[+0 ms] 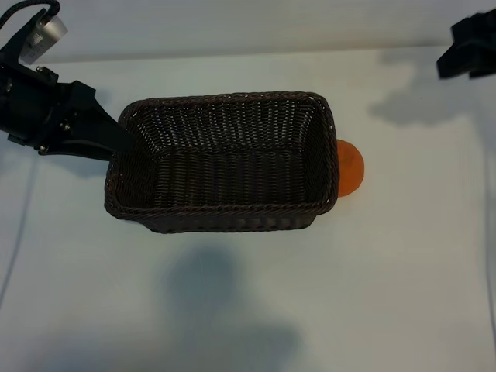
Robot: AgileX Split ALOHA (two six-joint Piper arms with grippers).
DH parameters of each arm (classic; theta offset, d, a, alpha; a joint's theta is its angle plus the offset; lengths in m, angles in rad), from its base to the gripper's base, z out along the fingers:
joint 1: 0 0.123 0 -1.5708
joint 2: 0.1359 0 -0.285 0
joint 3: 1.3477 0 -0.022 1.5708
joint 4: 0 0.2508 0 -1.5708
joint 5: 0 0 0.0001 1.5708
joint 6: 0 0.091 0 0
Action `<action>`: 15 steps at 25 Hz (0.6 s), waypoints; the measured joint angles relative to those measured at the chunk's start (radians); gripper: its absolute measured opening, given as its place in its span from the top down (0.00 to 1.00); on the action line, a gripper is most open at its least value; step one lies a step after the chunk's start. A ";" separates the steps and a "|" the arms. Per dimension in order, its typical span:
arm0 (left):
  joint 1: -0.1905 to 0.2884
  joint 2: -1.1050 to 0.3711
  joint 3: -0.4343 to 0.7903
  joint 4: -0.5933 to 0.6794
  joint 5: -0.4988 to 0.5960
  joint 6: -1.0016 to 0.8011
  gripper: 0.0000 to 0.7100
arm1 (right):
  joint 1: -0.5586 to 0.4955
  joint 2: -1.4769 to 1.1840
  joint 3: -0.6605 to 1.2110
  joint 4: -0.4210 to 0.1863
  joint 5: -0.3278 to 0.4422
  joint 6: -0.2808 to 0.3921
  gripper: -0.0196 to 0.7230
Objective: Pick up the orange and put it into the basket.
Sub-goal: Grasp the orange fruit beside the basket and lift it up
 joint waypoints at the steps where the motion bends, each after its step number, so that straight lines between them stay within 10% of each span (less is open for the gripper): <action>1: 0.000 0.000 0.000 0.000 0.000 0.000 0.36 | 0.000 0.020 0.000 0.011 0.013 0.000 0.38; 15: 0.000 0.000 0.000 -0.003 0.005 0.001 0.36 | 0.000 0.118 0.000 0.039 0.045 0.001 0.38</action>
